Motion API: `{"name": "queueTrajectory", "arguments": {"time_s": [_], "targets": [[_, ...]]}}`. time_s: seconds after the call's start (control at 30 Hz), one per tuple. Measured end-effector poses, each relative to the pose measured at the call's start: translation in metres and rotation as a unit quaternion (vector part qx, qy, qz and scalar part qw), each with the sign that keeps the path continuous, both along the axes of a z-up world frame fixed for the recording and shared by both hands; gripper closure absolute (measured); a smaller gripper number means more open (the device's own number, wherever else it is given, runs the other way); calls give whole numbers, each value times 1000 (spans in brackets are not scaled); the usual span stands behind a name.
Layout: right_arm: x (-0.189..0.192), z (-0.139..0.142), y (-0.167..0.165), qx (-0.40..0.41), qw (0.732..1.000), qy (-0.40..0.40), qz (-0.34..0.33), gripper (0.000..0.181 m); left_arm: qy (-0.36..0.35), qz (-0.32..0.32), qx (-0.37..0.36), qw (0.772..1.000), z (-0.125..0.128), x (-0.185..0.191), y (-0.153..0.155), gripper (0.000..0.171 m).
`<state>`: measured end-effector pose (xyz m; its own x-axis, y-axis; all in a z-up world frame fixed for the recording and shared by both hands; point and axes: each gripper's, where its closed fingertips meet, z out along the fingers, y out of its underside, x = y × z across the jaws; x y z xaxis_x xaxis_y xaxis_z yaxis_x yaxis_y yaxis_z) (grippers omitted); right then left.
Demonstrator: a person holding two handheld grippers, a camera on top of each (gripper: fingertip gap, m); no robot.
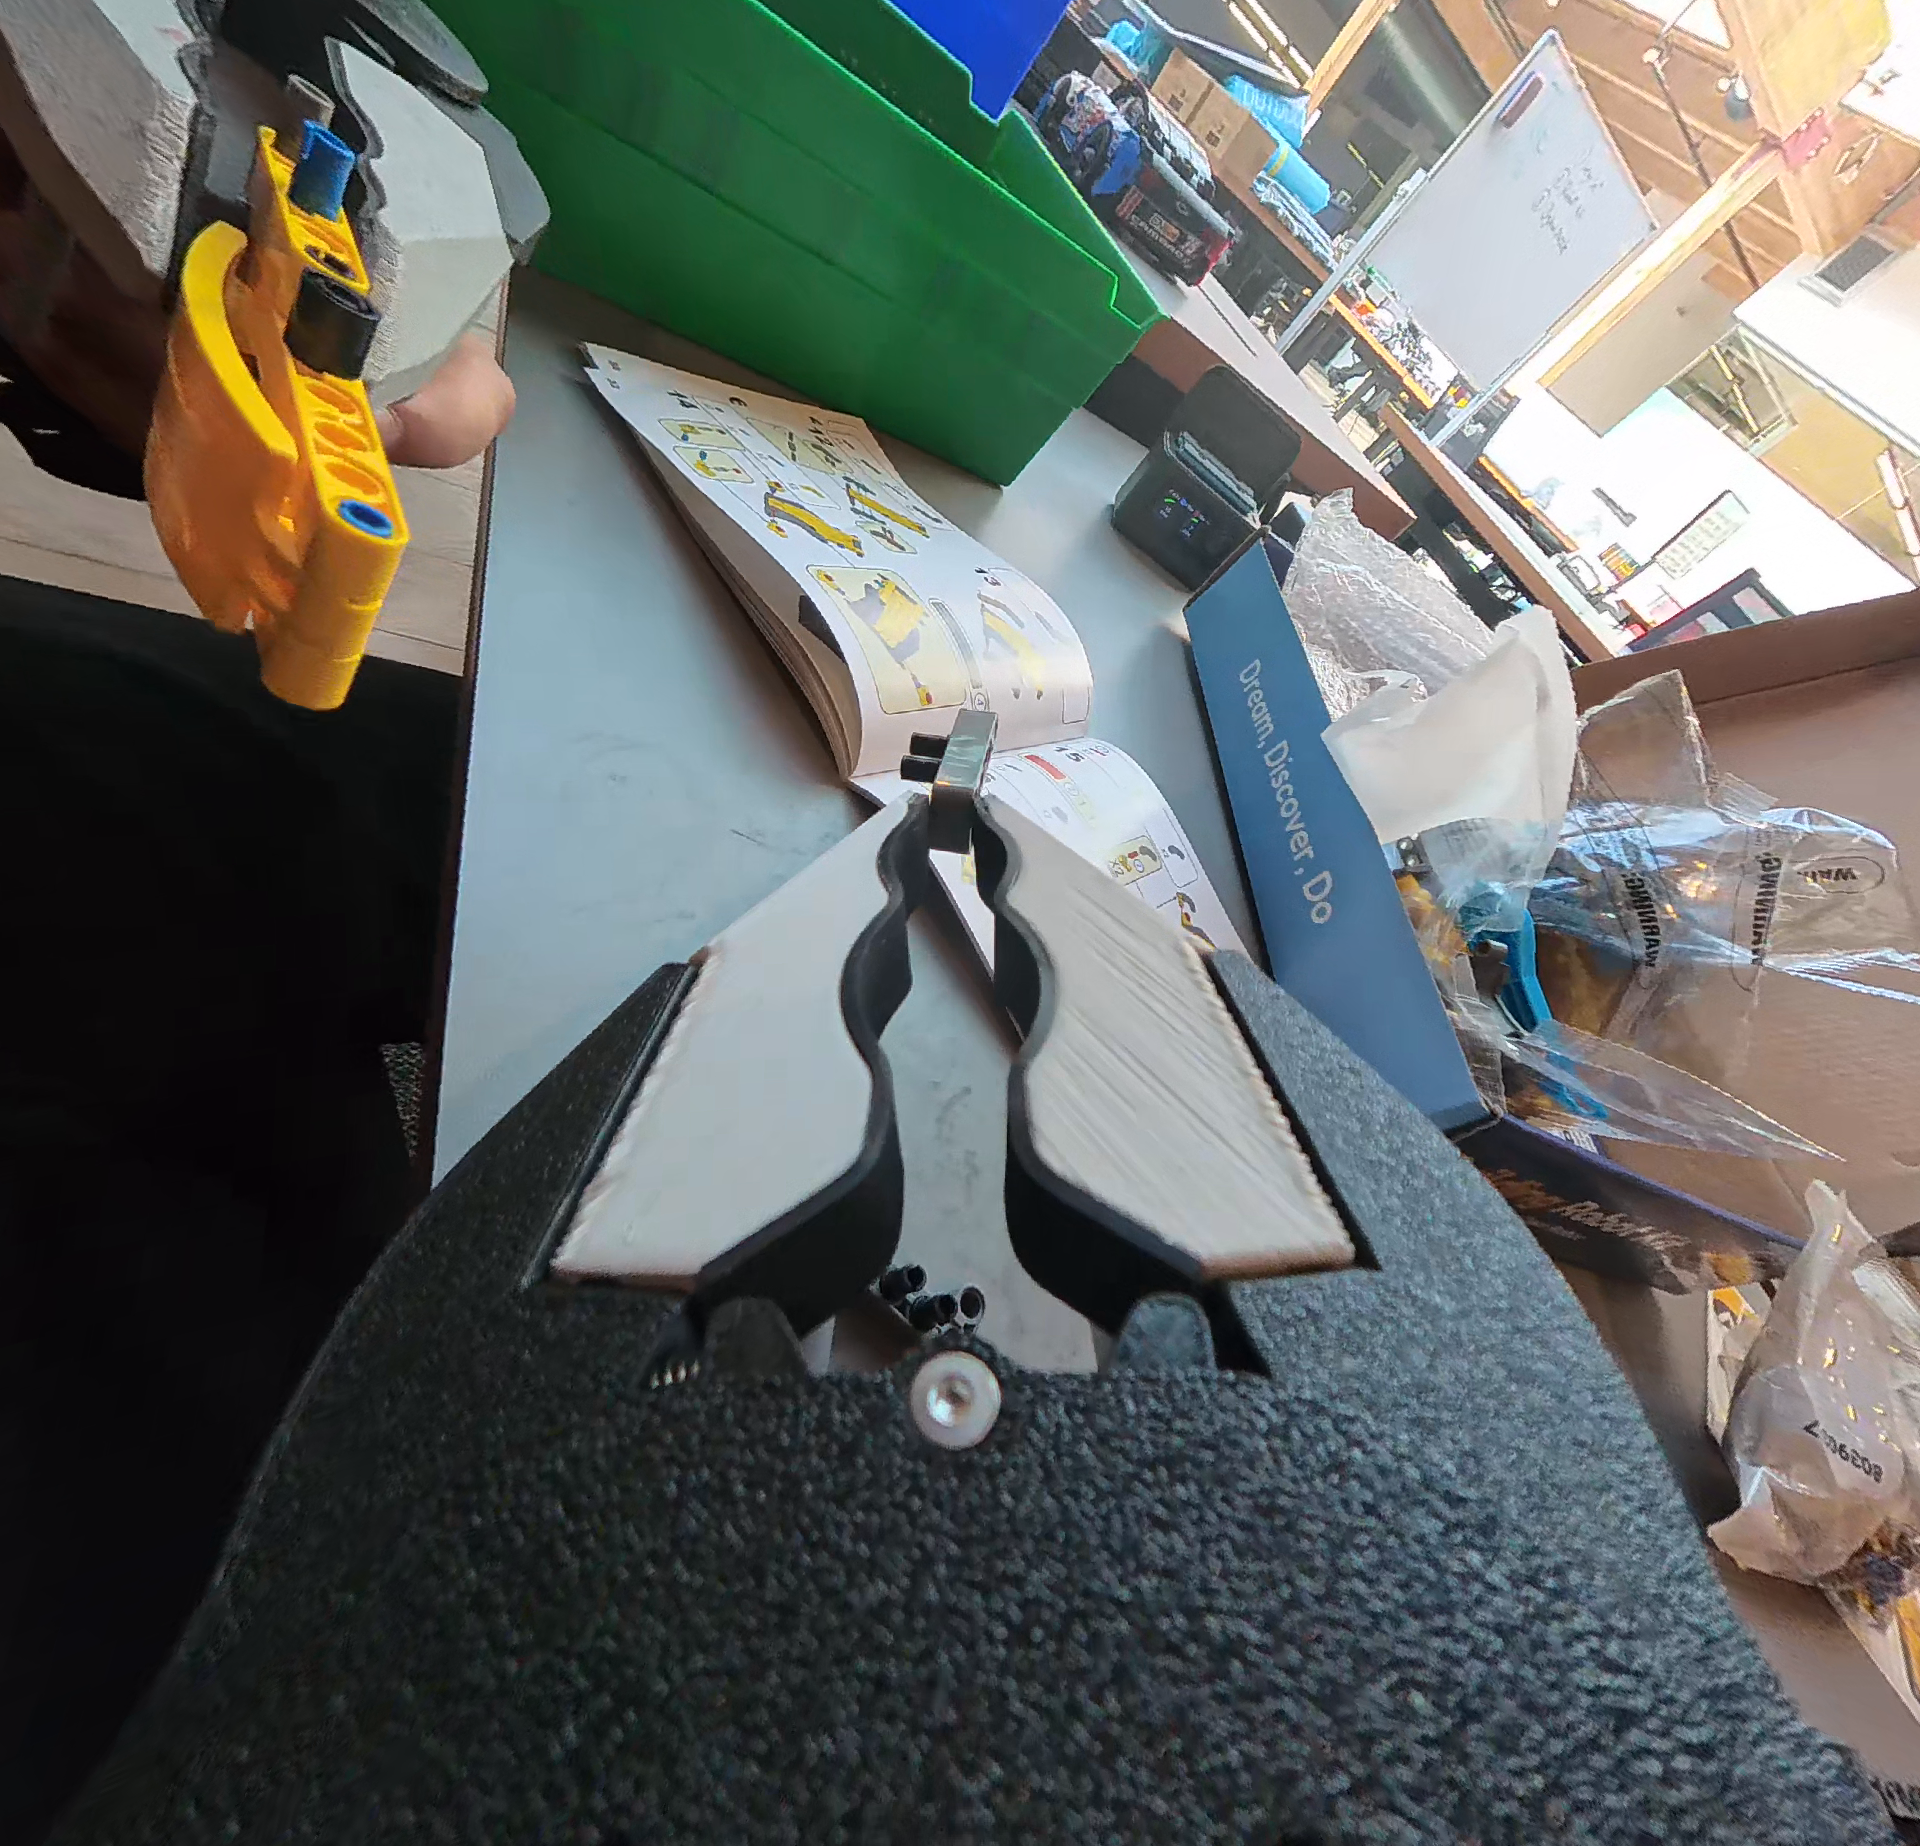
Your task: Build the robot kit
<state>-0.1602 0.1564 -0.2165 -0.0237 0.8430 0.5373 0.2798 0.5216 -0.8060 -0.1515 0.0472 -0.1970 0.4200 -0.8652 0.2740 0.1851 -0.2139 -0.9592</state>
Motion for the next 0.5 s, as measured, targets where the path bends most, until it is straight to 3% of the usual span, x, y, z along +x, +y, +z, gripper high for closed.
{"name": "queueTrajectory", "arguments": {"time_s": [0.5], "targets": [[-1,0,1,-5,1000,-1,2,174,0,0,-3,1000,-3,-4,2,160]]}}
